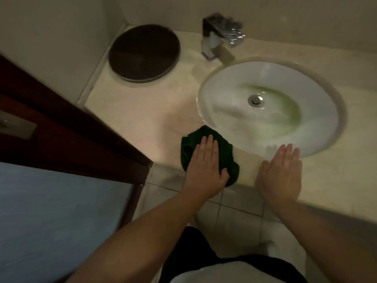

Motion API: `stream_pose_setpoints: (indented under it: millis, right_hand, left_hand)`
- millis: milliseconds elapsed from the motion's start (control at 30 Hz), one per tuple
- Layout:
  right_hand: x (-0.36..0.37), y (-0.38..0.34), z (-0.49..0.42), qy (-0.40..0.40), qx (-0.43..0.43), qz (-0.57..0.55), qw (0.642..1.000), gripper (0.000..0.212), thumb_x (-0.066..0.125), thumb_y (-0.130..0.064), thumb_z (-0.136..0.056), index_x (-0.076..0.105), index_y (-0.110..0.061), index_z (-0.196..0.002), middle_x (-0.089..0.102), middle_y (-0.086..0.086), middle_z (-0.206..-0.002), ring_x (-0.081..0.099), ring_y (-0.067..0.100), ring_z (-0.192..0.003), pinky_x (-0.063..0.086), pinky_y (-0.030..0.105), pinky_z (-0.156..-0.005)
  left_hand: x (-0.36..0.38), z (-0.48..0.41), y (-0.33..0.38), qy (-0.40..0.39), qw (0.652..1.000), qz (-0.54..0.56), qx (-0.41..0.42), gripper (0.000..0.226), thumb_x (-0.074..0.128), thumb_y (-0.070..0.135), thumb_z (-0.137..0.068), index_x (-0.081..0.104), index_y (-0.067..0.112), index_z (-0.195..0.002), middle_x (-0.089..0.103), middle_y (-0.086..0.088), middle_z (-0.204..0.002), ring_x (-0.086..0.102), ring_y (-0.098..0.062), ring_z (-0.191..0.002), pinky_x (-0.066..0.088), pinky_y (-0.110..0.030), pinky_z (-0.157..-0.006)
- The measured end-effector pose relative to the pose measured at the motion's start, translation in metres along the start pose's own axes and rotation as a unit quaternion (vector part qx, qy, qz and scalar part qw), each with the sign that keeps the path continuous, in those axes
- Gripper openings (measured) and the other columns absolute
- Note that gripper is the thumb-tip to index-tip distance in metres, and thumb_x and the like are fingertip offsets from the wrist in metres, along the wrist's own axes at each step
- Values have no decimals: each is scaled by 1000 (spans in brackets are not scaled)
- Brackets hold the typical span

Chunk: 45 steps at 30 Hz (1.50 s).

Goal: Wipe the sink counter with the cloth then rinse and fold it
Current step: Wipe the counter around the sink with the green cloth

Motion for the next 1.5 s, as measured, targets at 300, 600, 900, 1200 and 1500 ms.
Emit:
stream_pose_setpoints:
  millis: [300,600,900,1200,1500]
  right_hand:
    - [13,-136,8,-16,-37,-19,999,72,22,-33,-93,18,9,-151,18,26,-159,14,38,-149,12,46,-122]
    - [18,-231,5,-41,-277,-30,960,65,27,-31,-98,18,0,-154,15,17,-162,9,29,-151,7,38,-123]
    - [27,-282,-11,-103,-475,36,873,70,34,-42,-98,16,-6,-155,13,11,-163,8,26,-152,6,37,-122]
    - [28,-285,-14,-109,-429,23,897,70,32,-42,-96,19,-5,-155,14,11,-163,7,24,-152,14,40,-121]
    - [28,-284,-14,-111,-428,18,897,71,32,-44,-96,18,-6,-155,13,11,-163,6,23,-152,12,40,-121]
  left_hand:
    - [-27,7,-158,21,984,-8,-179,85,24,49,-88,-1,-2,-152,-3,-21,-161,-3,-32,-149,1,-44,-121]
    - [-45,-23,-225,46,963,-21,-266,87,25,49,-86,3,-3,-152,1,-21,-161,0,-32,-149,1,-43,-121]
    - [-70,-50,-315,60,937,2,-343,87,27,50,-88,-1,-2,-152,-1,-20,-161,-3,-31,-149,-2,-42,-121]
    - [-88,-101,-361,37,966,-27,-256,86,23,51,-87,-1,2,-153,-1,-16,-162,-2,-29,-149,-2,-41,-121]
    - [-82,-108,-317,39,984,-35,-171,86,24,53,-87,2,5,-154,0,-15,-162,-1,-28,-149,-1,-42,-121]
Point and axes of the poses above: each hand's wrist, its own z-axis away from the middle knuckle, its own x-axis out of the palm, y = z × x, the point moved 6 cm from there along -z, towards the middle knuckle
